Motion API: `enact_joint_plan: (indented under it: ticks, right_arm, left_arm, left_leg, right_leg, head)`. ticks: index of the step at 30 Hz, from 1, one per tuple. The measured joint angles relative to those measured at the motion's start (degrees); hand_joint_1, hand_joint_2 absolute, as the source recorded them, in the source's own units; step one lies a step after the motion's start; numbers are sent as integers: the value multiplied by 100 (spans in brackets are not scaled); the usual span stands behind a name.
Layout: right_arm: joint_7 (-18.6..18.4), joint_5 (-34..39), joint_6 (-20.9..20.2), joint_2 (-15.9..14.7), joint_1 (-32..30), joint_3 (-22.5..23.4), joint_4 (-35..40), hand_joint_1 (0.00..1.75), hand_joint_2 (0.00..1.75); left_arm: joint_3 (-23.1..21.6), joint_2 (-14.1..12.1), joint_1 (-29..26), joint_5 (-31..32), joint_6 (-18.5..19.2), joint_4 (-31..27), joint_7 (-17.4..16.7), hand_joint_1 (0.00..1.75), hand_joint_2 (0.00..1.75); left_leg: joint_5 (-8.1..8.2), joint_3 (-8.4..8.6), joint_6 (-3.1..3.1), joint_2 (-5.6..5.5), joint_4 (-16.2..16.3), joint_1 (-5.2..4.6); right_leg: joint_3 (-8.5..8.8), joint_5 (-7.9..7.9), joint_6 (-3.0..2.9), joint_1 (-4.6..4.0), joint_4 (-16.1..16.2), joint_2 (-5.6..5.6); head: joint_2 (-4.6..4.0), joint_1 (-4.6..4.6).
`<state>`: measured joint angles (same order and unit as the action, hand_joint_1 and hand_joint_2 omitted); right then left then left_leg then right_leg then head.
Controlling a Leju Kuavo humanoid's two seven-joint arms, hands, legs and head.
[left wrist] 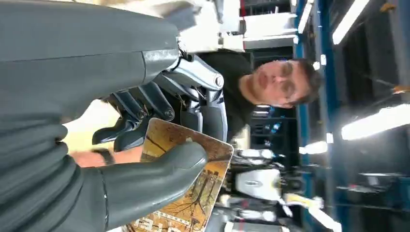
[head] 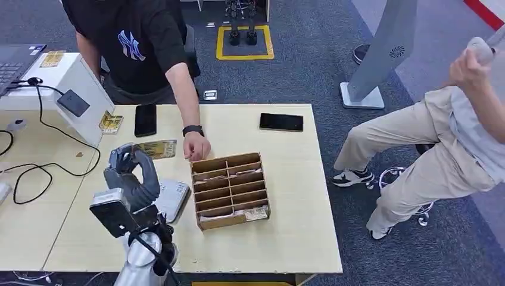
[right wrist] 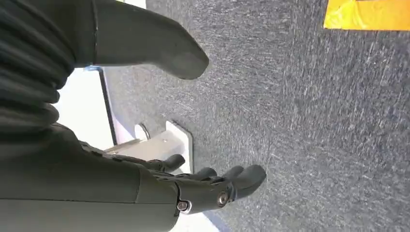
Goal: Pass the card to the sensor for recognition and then transmit it.
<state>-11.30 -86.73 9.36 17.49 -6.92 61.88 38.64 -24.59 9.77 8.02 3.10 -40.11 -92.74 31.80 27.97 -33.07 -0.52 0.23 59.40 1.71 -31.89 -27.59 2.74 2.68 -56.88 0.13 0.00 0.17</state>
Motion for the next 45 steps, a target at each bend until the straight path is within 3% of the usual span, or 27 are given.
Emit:
enact_joint_plan:
  ticks: [5,12,17,22,26,27,28,29,33,34,36,42,45]
  right_arm:
    - [0,0,266,-59,31,-140,-124,0,175]
    - [0,0,522,-234,130,-360,-517,0,175]
    - [-11,0,813,-464,242,-547,-960,0,175]
    - [-15,0,1080,-728,390,-726,-1460,0,175]
    - [-61,0,1058,-874,474,-874,-1786,0,175]
    - [-66,0,1049,-912,494,-905,-1852,0,175]
    - [-68,0,1045,-929,503,-933,-1893,0,175]
    - [-70,0,1045,-951,513,-960,-1932,0,175]
    - [-102,0,1047,-999,551,-992,-2065,0,175]
    - [-116,0,1053,-1001,555,-999,-2083,0,175]
    - [-168,0,1062,-1008,554,-1034,-2107,0,175]
    - [-168,0,1062,-1008,554,-1034,-2107,0,175]
    - [-232,0,1064,-1019,551,-1110,-2144,0,175]
  left_arm:
    - [0,-61,553,-637,9,-35,-222,175,175]
    - [18,-79,1145,-819,4,220,-350,175,175]
    - [228,-72,1574,-760,4,726,-536,175,175]
    - [698,-13,2113,142,4,1509,-594,175,175]
    - [1144,120,2380,1490,4,2134,-618,175,175]
    - [1279,164,2447,1691,4,2278,-618,164,175]
    - [1371,195,2478,1798,4,2370,-632,24,175]
    - [1467,234,2498,1975,4,2453,-649,3,175]
    - [1707,323,2522,1837,0,2756,-632,0,175]
    - [1709,330,2516,1681,0,2794,-605,0,0]
    - [1707,348,2499,1324,0,2813,-594,0,0]
    - [1707,348,2499,1324,0,2813,-594,0,0]
    - [1661,369,2364,798,0,2769,-419,0,0]
  left_leg:
    - [0,1,0,2,0,0]
    - [0,0,0,3,0,-1]
    - [0,-1,-1,3,0,-1]
    - [-3,1,-2,2,2,0]
    - [-2,0,-2,7,2,-1]
    - [-2,0,-2,10,2,-1]
    - [-2,0,-2,13,2,-1]
    - [-1,0,-2,14,2,-1]
    - [-1,-2,-2,11,1,0]
    - [-1,-3,-2,11,1,0]
    - [-1,-3,-2,11,1,0]
    - [-1,-3,-2,11,1,0]
    - [-1,-2,-2,11,1,-1]
  right_leg:
    - [-2,3,-3,0,0,3]
    - [-4,3,-3,0,0,5]
    - [-3,3,-3,0,0,5]
    - [-3,7,1,0,-1,5]
    - [-4,7,1,1,-1,11]
    - [-5,7,1,1,-2,14]
    - [-6,7,1,1,-1,19]
    - [-9,7,1,1,-2,21]
    - [-10,6,1,0,-1,18]
    - [-10,6,1,0,-1,18]
    - [-10,6,1,0,-1,18]
    - [-10,6,1,0,-1,18]
    - [-9,6,1,0,-1,17]
  head:
    - [0,0]
    - [0,0]
    - [0,0]
    - [-2,0]
    - [0,0]
    - [0,-2]
    - [0,-2]
    - [0,-2]
    - [0,-4]
    - [0,-4]
    - [0,-4]
    - [0,-4]
    - [0,-2]
